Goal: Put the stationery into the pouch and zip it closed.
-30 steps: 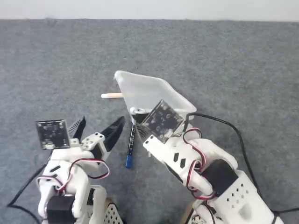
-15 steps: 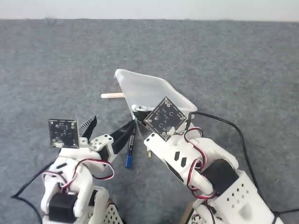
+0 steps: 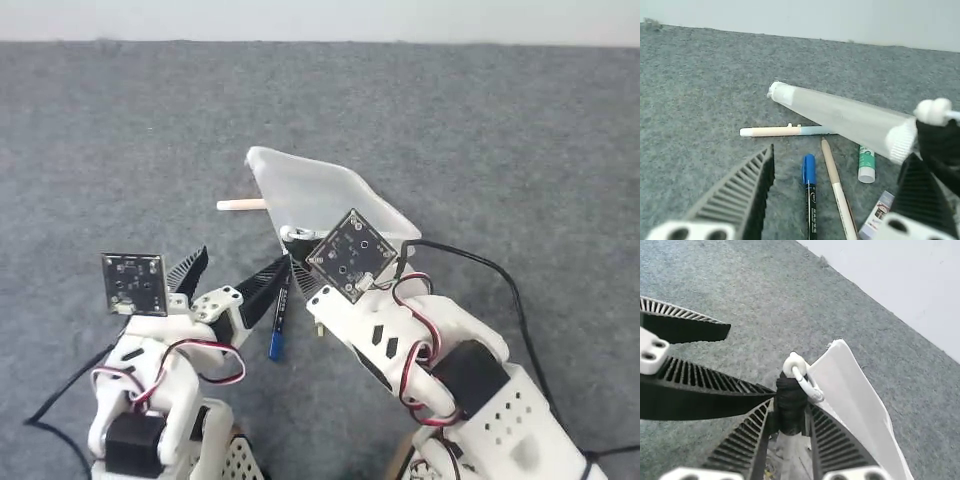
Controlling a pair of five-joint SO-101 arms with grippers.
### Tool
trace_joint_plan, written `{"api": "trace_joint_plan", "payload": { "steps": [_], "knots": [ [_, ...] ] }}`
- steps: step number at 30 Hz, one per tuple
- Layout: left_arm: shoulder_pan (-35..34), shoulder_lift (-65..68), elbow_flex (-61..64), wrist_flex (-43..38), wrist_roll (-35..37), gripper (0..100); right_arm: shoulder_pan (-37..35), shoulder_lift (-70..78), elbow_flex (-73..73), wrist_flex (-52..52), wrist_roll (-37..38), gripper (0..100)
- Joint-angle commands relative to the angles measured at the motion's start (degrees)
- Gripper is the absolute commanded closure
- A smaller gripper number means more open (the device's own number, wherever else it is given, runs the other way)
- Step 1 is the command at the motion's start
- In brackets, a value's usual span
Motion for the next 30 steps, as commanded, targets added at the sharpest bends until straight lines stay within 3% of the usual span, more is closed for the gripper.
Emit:
{"api": "trace_joint_plan", "payload": {
  "steps": [1, 10, 15, 22, 30],
  "knots": [
    [0.4, -1.1, -1.0, -2.2, 1.1, 63, -0.7, -1.1, -1.9, -0.9, -0.6, 99.1],
    [3.0, -1.1, -0.6, -2.9, 1.2, 63, -0.7, -1.1, -1.9, -1.0, -0.6, 99.1],
    [2.8, -1.1, 3.5, -8.2, 2.2, 63, -0.7, -1.1, -1.9, -0.8, -0.6, 99.1],
    [-3.0, -1.1, 4.9, -10.1, 2.3, 63, -0.7, -1.5, -1.8, -0.5, -0.6, 99.1],
    [-3.3, -1.1, 5.1, -10.1, -1.2, 72, -0.7, -1.4, -1.8, 0.4, -0.6, 99.1]
  ]
}}
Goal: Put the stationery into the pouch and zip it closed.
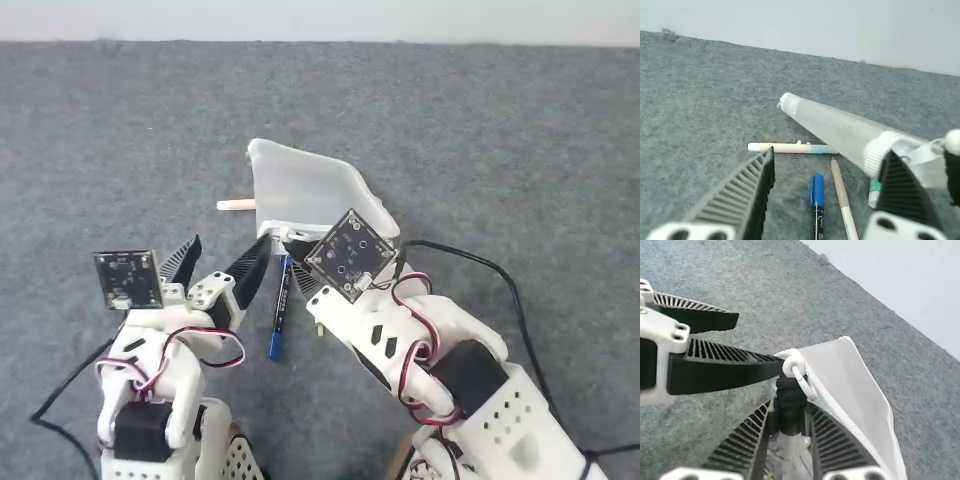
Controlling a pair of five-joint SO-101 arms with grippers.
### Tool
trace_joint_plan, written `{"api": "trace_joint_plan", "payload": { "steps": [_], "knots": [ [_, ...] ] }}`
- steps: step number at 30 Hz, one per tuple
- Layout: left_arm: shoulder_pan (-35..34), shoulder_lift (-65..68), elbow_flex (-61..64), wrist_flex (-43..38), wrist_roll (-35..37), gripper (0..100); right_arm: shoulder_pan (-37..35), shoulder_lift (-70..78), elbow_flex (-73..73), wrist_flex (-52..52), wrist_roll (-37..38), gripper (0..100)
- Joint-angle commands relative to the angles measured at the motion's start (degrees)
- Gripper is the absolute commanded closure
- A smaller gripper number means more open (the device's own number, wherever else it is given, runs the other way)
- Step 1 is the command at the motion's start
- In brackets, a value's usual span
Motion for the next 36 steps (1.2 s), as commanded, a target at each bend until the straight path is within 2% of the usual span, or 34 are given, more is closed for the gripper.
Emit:
{"api": "trace_joint_plan", "payload": {
  "steps": [1, 12, 18, 26, 32, 36],
  "knots": [
    [-0.1, -1.1, -0.4, -1.8, -3.9, 74, -0.7, -1.5, -1.4, 0.6, -0.6, 99.1],
    [-0.4, -1.1, -0.4, -1.8, -8.2, 93, -0.3, -1.7, -0.4, 0.7, -0.5, 99.1],
    [-0.5, -1.1, -0.4, -1.8, -8.3, 99, 0.5, -1.7, -0.4, 0.7, -0.5, 99.1],
    [-0.7, -1.1, -0.4, -1.7, -8.3, 99, -1.0, -1.2, -0.3, 2.4, -0.2, 99.1],
    [-11.9, -1.1, -2.2, -1.6, -7.6, 99, -3.2, -0.1, 1.8, 2.5, -0.1, 98.8],
    [-18.6, -1.1, -2.7, -1.7, -4.7, 99, -5.4, 6.7, 2.1, 0.7, -0.1, 98.0]
  ]
}}
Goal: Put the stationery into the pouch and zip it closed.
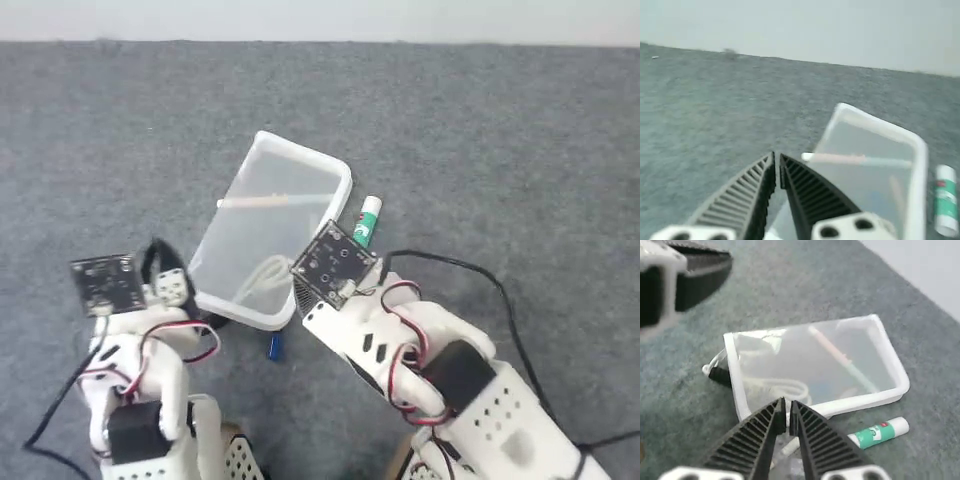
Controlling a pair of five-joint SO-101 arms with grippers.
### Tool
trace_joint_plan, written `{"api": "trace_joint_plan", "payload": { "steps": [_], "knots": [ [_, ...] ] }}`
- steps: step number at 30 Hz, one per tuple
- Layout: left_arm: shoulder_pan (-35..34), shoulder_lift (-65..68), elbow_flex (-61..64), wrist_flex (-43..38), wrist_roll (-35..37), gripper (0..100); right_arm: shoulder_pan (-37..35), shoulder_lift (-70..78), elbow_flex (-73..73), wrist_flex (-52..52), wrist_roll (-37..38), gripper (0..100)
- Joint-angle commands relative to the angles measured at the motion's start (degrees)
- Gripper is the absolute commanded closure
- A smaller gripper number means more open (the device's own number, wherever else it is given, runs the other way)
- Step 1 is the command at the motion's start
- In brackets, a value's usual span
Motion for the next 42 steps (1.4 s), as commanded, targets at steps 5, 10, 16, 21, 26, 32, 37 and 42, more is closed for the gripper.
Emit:
{"api": "trace_joint_plan", "payload": {
  "steps": [5, 10, 16, 21, 26, 32, 37, 42],
  "knots": [
    [-9.6, -1.1, -2.7, -1.6, 2.7, 99, -7.8, 14.2, -0.6, -6.5, -0.4, 97.7],
    [-14.5, -1.1, -2.3, -1.4, 8.4, 83, -9.4, 20.1, -0.6, -9.2, -0.5, 82.7],
    [-18.8, -1.1, -0.8, -1.6, 13.9, 70, -11.7, 24.6, -0.4, -10.9, 2.5, 74.4],
    [-18.8, -1.1, -0.8, -1.6, 13.9, 70, -10.5, 31.2, -0.3, -16.2, 6.9, 74.2],
    [-18.8, -1.1, -0.7, -1.6, 13.9, 70, -7.2, 37.8, -0.6, -20.2, 12.5, 74.2],
    [-18.8, -1.1, -0.7, -1.4, 13.8, 70, -0.1, 38.7, -0.6, -20.7, 19.3, 74.2],
    [-18.8, -1.1, -0.7, -1.4, 13.8, 70, 10.4, 39.3, -0.8, -25.2, 21.9, 74.4],
    [-18.8, -1.1, -0.7, -1.5, 13.8, 70, 18.7, 38.6, -0.9, -28.6, 21.7, 74.5]
  ]
}}
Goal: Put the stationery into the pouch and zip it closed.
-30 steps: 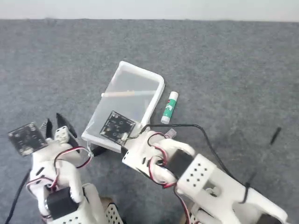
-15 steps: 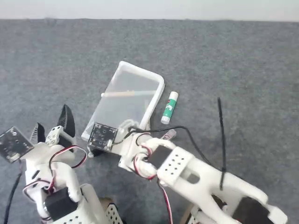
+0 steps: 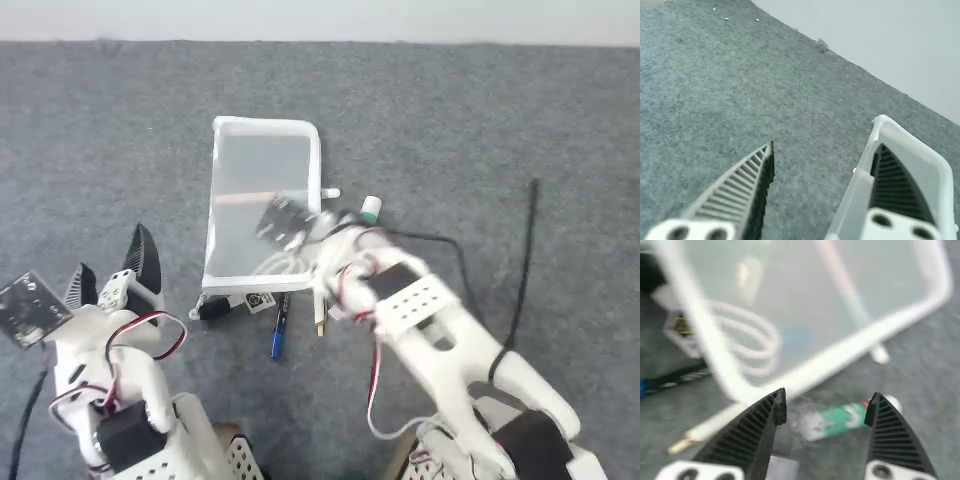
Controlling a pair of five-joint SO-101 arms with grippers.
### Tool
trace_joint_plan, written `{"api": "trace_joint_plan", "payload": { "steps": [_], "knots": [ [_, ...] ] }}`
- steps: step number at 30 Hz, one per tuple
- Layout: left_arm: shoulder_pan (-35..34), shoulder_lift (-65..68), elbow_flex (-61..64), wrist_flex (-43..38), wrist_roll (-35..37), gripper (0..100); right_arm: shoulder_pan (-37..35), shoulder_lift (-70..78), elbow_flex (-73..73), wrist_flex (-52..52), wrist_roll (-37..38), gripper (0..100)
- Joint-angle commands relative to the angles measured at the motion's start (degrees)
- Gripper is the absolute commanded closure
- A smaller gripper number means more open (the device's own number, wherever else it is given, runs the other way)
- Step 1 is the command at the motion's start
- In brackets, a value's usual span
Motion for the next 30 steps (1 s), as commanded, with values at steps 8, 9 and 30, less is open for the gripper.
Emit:
{"api": "trace_joint_plan", "payload": {
  "steps": [8, 9, 30],
  "knots": [
    [-4.1, -1.1, 0.4, -3.3, 1.1, 70, -1.5, -15.3, -1.5, 9.9, -11.7, 74.5],
    [-4.5, -1.1, 0.5, -3.3, 1.1, 70, -3.3, -17.5, -1.5, 12.1, -12.8, 74.5],
    [-4.8, -1.1, 1.4, -4.9, 1.1, 70, -19.1, 7.8, -9.9, 5.0, -17.2, 98.2]
  ]
}}
